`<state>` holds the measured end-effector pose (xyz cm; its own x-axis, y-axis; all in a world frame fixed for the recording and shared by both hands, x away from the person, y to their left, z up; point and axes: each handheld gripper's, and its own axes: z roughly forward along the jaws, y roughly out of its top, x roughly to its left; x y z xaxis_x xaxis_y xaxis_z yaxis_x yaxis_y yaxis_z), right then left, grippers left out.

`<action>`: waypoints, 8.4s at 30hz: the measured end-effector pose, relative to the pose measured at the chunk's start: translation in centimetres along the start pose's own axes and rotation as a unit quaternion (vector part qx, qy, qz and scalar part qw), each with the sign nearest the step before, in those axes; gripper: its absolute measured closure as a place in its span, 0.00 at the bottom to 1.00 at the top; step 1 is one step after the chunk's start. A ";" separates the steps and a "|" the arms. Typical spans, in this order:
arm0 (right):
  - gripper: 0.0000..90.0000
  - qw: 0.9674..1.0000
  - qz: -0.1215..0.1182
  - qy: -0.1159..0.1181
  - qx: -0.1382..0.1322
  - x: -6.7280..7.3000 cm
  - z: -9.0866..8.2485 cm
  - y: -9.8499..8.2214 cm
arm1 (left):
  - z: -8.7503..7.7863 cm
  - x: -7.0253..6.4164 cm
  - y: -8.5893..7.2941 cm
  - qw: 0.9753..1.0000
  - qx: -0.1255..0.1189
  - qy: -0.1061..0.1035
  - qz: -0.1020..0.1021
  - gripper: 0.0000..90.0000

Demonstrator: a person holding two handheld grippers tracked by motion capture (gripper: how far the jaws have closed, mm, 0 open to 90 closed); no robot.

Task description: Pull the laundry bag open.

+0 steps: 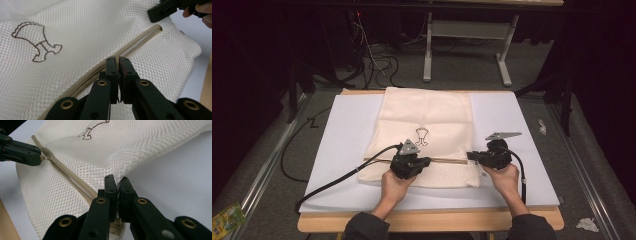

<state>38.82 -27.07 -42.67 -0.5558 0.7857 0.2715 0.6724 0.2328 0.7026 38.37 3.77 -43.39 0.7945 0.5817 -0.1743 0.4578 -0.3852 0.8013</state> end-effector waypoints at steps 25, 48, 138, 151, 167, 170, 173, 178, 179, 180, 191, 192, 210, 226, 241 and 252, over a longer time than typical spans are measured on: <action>0.98 1.000 -0.002 -0.006 0.002 0.0 0.0 0.0 | -0.9 0.7 -0.4 1.000 -0.002 0.005 -0.007 0.97; 0.98 1.000 0.001 -0.009 0.000 -0.2 -0.1 0.1 | -1.6 1.2 -0.7 1.000 -0.006 0.011 -0.011 0.97; 0.98 1.000 0.004 -0.022 -0.004 -0.9 -0.9 0.5 | -5.6 4.4 -2.5 0.998 -0.022 0.041 -0.050 0.97; 0.98 1.000 0.003 -0.024 -0.007 -1.0 -1.0 0.6 | -6.2 4.8 -2.8 0.997 -0.024 0.047 -0.053 0.97; 0.98 0.999 0.007 -0.031 -0.009 -1.3 -1.2 0.7 | -7.2 5.6 -3.1 0.996 -0.029 0.061 -0.062 0.97; 0.98 0.999 0.005 -0.035 -0.010 -1.5 -1.3 0.7 | -7.3 5.7 -3.2 0.995 -0.033 0.064 -0.067 0.97; 0.98 0.999 0.006 -0.036 -0.011 -1.7 -1.4 0.8 | -7.7 6.0 -3.3 0.995 -0.036 0.066 -0.071 0.97; 0.98 0.999 0.008 -0.037 -0.010 -1.6 -1.4 0.9 | -7.8 6.1 -3.3 0.995 -0.035 0.067 -0.071 0.97; 0.98 0.999 0.008 -0.037 -0.012 -1.6 -1.3 0.9 | -7.8 6.1 -3.3 0.995 -0.035 0.066 -0.071 0.97; 0.98 0.999 0.010 -0.036 -0.012 -1.7 -1.3 0.9 | -7.8 6.1 -3.3 0.995 -0.035 0.066 -0.072 0.97; 0.98 0.999 0.013 -0.043 -0.016 -2.1 -1.4 0.9 | -8.1 6.6 -3.5 0.994 -0.037 0.069 -0.078 0.97; 0.98 0.999 0.014 -0.042 -0.016 -2.1 -1.4 0.9 | -8.1 6.6 -3.5 0.994 -0.037 0.070 -0.079 0.97; 0.98 0.998 0.018 -0.051 -0.017 -2.6 -1.7 1.2 | -9.0 7.4 -3.7 0.992 -0.036 0.084 -0.082 0.97; 0.98 0.998 0.020 -0.051 -0.022 -2.9 -2.0 1.7 | -9.7 8.1 -3.8 0.991 -0.043 0.089 -0.089 0.97; 0.98 0.998 0.019 -0.055 -0.023 -3.0 -1.9 1.8 | -10.3 8.5 -4.0 0.990 -0.045 0.103 -0.091 0.97; 0.98 0.998 0.029 -0.059 -0.025 -3.5 -2.2 1.7 | -10.7 9.0 -4.2 0.988 -0.046 0.112 -0.095 0.97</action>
<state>40.83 -30.71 -40.98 -0.4533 0.8599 0.2348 0.6741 0.1584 0.7214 39.31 18.26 -42.20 0.5848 0.7852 -0.2034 0.5436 -0.1934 0.8167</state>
